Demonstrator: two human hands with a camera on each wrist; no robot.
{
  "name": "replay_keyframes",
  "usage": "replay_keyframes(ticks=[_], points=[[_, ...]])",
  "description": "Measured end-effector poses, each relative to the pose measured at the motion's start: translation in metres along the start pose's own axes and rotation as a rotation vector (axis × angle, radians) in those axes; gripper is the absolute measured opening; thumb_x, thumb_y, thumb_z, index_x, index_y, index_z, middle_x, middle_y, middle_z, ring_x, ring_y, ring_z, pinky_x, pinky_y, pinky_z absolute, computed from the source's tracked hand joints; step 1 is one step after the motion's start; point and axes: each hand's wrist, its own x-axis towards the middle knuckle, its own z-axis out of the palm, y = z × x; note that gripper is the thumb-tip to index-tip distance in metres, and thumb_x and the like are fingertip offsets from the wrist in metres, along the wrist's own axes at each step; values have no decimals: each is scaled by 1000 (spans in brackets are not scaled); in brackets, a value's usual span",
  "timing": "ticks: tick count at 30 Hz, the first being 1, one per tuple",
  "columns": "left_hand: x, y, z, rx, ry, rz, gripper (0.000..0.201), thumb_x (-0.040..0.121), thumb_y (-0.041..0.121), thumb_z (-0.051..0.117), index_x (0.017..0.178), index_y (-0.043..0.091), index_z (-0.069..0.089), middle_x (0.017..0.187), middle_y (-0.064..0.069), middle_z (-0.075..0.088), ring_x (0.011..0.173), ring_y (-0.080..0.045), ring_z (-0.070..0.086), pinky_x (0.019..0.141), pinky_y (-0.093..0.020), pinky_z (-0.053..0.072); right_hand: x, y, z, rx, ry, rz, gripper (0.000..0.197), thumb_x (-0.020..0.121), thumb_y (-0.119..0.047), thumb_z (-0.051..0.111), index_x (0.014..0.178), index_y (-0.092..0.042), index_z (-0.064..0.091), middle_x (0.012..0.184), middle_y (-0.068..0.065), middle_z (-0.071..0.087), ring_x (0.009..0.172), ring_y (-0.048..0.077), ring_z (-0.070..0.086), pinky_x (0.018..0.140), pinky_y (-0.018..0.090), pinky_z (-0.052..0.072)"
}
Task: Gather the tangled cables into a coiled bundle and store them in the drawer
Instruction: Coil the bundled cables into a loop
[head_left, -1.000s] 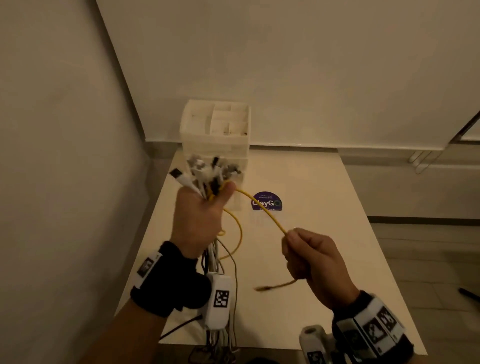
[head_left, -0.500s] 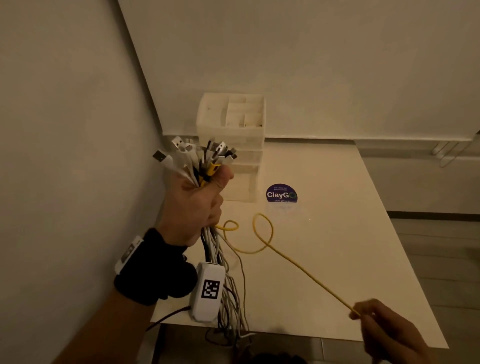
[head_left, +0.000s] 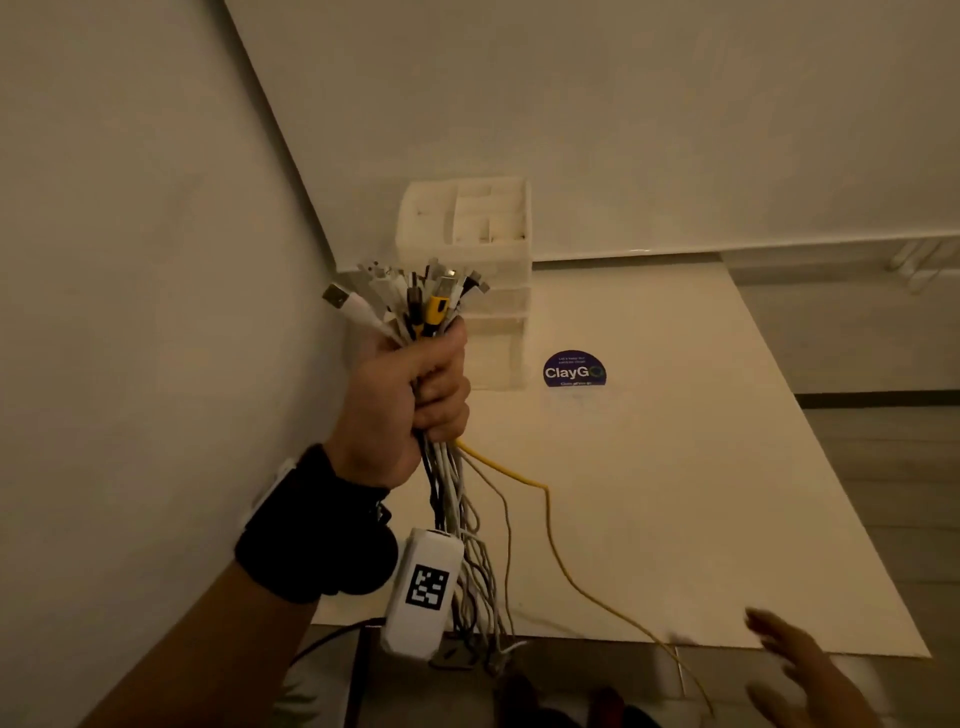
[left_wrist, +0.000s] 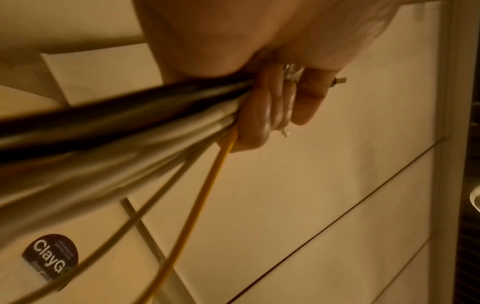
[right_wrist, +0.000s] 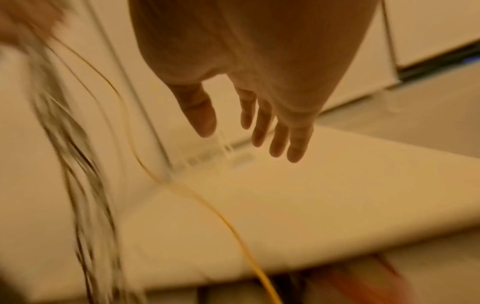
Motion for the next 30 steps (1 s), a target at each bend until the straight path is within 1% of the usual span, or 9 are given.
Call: replay_keyframes(ticks=[2, 4, 6, 10, 12, 16, 20, 24, 30], points=[[3, -4, 9, -3, -47, -18, 35, 91, 20, 48, 68, 15, 22, 53, -2, 17, 37, -11, 19, 40, -25, 16, 9, -60, 13, -10, -20, -162, 73, 70, -47, 77, 130, -60, 36, 135, -27, 48, 132, 3, 43, 106, 30, 35], [7, -5, 19, -15, -84, -19, 31, 95, 22, 44, 68, 15, 33, 55, -1, 25, 39, -11, 23, 42, -25, 24, 34, -117, 34, 28, -98, -367, 73, 76, -47, 63, 140, -47, 29, 143, -28, 39, 135, -4, 35, 109, 23, 28], [9, -4, 29, -12, -109, 0, 29, 98, 22, 42, 70, 14, 38, 57, -1, 29, 42, -12, 27, 45, -28, 28, 56, -171, 53, 80, -210, -492, 75, 75, -35, 68, 141, -37, 30, 144, -20, 41, 134, -3, 36, 110, 21, 29], [3, 6, 41, 57, -138, 43, 32, 101, 23, 40, 70, 13, 38, 59, -1, 31, 44, -12, 29, 47, -29, 30, 75, -232, 83, 122, -274, -500, 36, 77, -32, 72, 109, -19, 59, 99, 1, 69, 86, 17, 64, 82, 40, 53], [1, 12, 40, 69, -126, 56, 35, 101, 24, 39, 68, 14, 38, 58, 0, 32, 44, -11, 28, 46, -28, 29, 79, -234, 92, 239, -304, -471, 16, 85, -26, 69, 83, -10, 69, 75, 3, 70, 61, 13, 60, 66, 35, 50], [3, 21, 42, 98, -72, 113, 41, 102, 26, 40, 63, 15, 37, 58, 0, 29, 43, -10, 26, 44, -26, 29, 77, -217, 111, 336, -311, -443, 36, 87, -30, 63, 60, -6, 59, 59, 10, 62, 55, 19, 57, 61, 37, 46], [8, 37, 45, 43, -39, 192, 40, 101, 27, 39, 64, 14, 35, 57, 2, 30, 42, -8, 27, 42, -23, 27, 82, -201, 106, 296, -333, -406, 38, 90, -19, 65, 59, 2, 60, 55, 15, 64, 50, 20, 60, 56, 24, 48], [14, 61, 48, 0, 14, 275, 39, 103, 27, 38, 65, 16, 34, 57, 3, 30, 41, -7, 25, 40, -20, 26, 87, -188, 103, 235, -318, -386, 35, 90, -13, 64, 60, 6, 60, 51, 8, 62, 49, 19, 59, 59, 30, 52], [13, 96, 43, -20, 86, 353, 38, 103, 29, 39, 67, 17, 34, 59, 3, 27, 41, -7, 21, 39, -19, 22, 80, -162, 117, 178, -333, -169, 43, 86, -37, 67, 57, -9, 53, 49, 11, 54, 44, 19, 54, 53, 31, 49]])
